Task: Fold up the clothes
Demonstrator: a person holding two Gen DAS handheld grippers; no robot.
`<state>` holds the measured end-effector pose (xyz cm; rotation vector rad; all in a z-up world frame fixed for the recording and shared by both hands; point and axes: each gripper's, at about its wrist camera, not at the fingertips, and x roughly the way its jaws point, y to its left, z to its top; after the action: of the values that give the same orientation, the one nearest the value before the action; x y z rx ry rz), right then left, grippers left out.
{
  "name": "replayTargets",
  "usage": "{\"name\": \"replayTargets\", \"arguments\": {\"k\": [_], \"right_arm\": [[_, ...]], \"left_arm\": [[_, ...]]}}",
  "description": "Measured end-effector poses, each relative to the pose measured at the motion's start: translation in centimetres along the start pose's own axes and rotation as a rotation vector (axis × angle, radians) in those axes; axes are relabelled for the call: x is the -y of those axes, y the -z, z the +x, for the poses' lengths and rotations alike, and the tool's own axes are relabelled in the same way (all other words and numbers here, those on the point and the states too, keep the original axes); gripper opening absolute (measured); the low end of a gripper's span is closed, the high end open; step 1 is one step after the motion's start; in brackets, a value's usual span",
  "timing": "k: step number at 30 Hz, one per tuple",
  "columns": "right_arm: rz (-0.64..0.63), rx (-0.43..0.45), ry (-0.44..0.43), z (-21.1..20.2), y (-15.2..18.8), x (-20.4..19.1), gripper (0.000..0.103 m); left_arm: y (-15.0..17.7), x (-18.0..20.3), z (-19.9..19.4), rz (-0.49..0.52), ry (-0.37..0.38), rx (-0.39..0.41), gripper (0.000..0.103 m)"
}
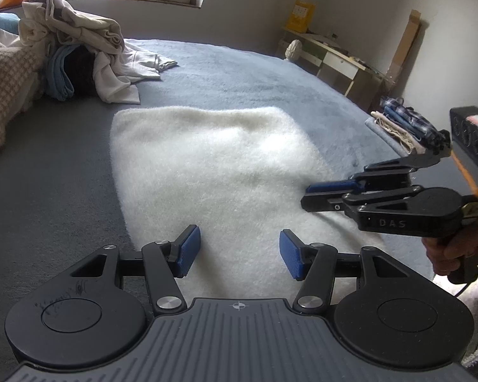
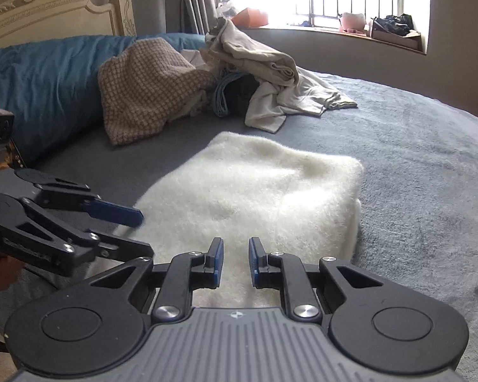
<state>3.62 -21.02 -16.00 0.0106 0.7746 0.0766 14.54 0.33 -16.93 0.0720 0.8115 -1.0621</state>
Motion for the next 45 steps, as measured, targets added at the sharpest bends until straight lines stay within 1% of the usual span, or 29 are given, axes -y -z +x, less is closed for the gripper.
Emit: {"name": "replayTargets", "arguments": {"k": [1,3,5,8,10,12,14,16,17,18,19,20,21,22,24,26,29,32,33,35,37,38,40,43,45], "right_arm": [[0.009,-0.01,0.006,0.1,0.5,0.5,0.01],[0.05,-0.015,0.003,-0.6,1.2,1.8,0.007],[0.072,-0.024,0.03,-1.6,1.5,2.6,0.007],[0.08,-0.024,0.06,-2.9,1.1,3.0,0.008],[0.092,0.011,0.035,-3.1,-0.1,3.0,0.008],[0.094,0.042,0.003,-2.5,-1.7,2.5,0.008],[0.054,0.05,0.002,-0.9,-3.1,1.6,0.008],[0.016,0.028,0.046,0.9,-3.8,1.4,0.008],[-0.001,0.011,0.089,1.8,-3.9,1.8,0.008],[0.024,-0.005,0.115,2.5,-3.6,3.0,0.007],[0.073,-0.02,0.124,3.1,-3.2,4.5,0.004],[0.153,-0.023,0.103,3.3,-2.8,6.0,0.002],[0.252,-0.018,0.064,3.3,-2.4,7.5,0.001],[0.282,-0.01,0.05,3.1,-2.4,7.9,0.0],[0.257,0.008,0.053,2.5,-3.0,7.2,0.001],[0.241,0.032,0.025,2.4,-4.1,6.4,0.002],[0.229,0.028,0.043,3.9,-5.0,6.5,0.002],[0.335,0.014,0.05,6.1,-4.3,9.6,0.0],[0.4,0.018,0.031,6.4,-4.1,10.8,0.0],[0.512,0.08,-0.034,5.6,-3.9,12.1,0.0],[0.554,0.119,-0.079,5.0,-4.1,12.4,0.0],[0.564,0.122,-0.093,5.0,-4.1,12.6,0.0],[0.575,0.081,-0.068,6.1,-3.8,13.1,0.0],[0.66,0.065,-0.041,7.4,-3.0,14.6,0.0],[0.647,0.073,0.028,7.2,-3.4,14.5,0.001]], "left_arm": [[0.0,-0.1,0.0,-0.004,0.007,0.004,0.055],[0.0,-0.3,0.0,-0.014,0.024,0.014,0.057],[0.0,-0.7,0.1,-0.032,0.043,0.023,0.058],[0.0,-1.1,0.2,-0.046,0.052,0.025,0.058],[0.0,-0.9,0.2,-0.042,0.047,0.025,0.058],[0.1,-0.7,0.1,-0.034,0.037,0.025,0.058],[0.2,-0.5,0.1,-0.031,0.032,0.029,0.058],[0.4,-0.6,0.0,-0.037,0.036,0.034,0.058],[0.4,-0.7,0.0,-0.043,0.043,0.036,0.058],[0.4,-0.9,0.0,-0.049,0.05,0.039,0.058],[0.5,-1.0,-0.1,-0.055,0.057,0.041,0.058],[0.5,-1.1,-0.1,-0.06,0.064,0.044,0.058],[0.5,-1.2,0.0,-0.057,0.064,0.041,0.058],[0.4,-1.2,0.0,-0.052,0.063,0.038,0.058],[0.4,-1.5,0.0,-0.052,0.068,0.032,0.058],[0.4,-1.6,0.0,-0.057,0.074,0.031,0.058],[0.5,-1.5,-0.1,-0.063,0.073,0.036,0.058],[0.6,-1.4,-0.2,-0.064,0.075,0.044,0.058],[0.6,-1.4,-0.1,-0.063,0.073,0.043,0.058],[0.7,-1.6,-0.2,-0.063,0.074,0.041,0.058],[0.7,-1.8,-0.2,-0.068,0.082,0.041,0.058],[0.6,-1.8,-0.2,-0.068,0.084,0.04,0.058],[0.6,-1.8,-0.2,-0.07,0.088,0.04,0.058],[0.6,-1.7,-0.2,-0.068,0.082,0.041,0.058],[0.8,-1.8,-0.2,-0.065,0.082,0.043,0.058]]}}
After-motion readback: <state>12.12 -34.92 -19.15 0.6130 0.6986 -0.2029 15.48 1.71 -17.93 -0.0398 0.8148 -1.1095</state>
